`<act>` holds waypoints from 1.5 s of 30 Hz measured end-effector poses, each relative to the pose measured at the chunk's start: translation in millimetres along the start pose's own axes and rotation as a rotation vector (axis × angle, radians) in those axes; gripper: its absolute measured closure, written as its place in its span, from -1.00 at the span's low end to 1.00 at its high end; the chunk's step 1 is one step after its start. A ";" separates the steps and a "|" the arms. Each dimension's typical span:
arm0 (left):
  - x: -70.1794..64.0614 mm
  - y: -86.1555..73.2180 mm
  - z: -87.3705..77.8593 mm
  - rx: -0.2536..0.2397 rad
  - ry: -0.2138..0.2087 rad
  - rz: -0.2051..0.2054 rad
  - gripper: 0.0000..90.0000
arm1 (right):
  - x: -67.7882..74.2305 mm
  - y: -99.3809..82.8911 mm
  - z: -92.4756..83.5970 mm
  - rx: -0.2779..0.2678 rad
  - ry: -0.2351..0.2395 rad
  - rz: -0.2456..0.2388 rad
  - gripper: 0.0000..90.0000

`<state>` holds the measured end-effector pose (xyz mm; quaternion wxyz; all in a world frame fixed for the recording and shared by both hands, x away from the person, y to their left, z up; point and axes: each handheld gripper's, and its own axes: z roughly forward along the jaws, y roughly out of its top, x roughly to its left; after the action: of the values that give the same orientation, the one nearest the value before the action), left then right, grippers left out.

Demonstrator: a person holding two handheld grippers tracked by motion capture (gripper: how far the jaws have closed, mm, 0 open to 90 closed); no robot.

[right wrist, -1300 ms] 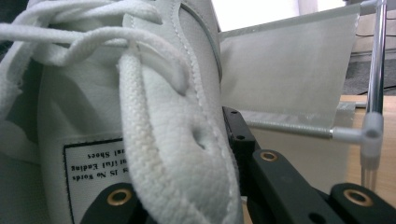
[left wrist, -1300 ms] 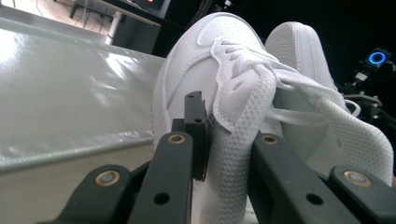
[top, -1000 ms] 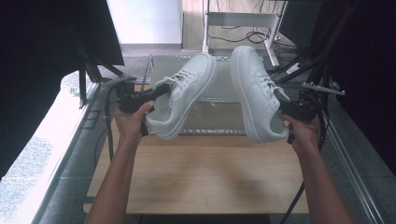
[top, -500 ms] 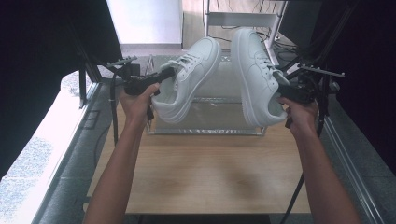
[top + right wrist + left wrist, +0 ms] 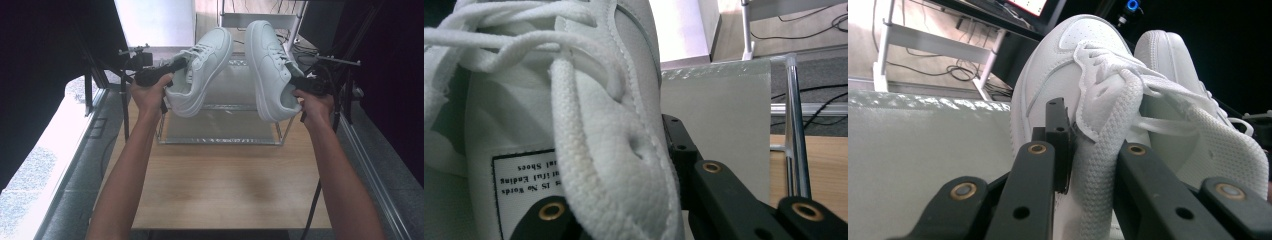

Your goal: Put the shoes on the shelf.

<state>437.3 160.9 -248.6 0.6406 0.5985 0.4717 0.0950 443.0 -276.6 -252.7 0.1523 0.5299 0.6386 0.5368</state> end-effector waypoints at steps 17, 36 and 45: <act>17.3 12.9 38.7 -0.011 0.109 -0.060 0.83 | 4.5 24.0 50.4 0.066 -0.113 0.008 0.92; 38.4 1.6 80.7 0.074 0.266 -0.101 0.82 | 22.8 30.0 124.6 0.180 -0.309 -0.076 0.89; 48.7 -10.0 103.1 0.149 0.294 -0.112 0.56 | 23.4 25.3 143.9 0.168 -0.327 -0.086 0.70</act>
<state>533.1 121.9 -297.7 0.5229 0.5967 0.5986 0.1104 556.7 -184.9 -276.8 0.2319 0.5932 0.6699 0.3815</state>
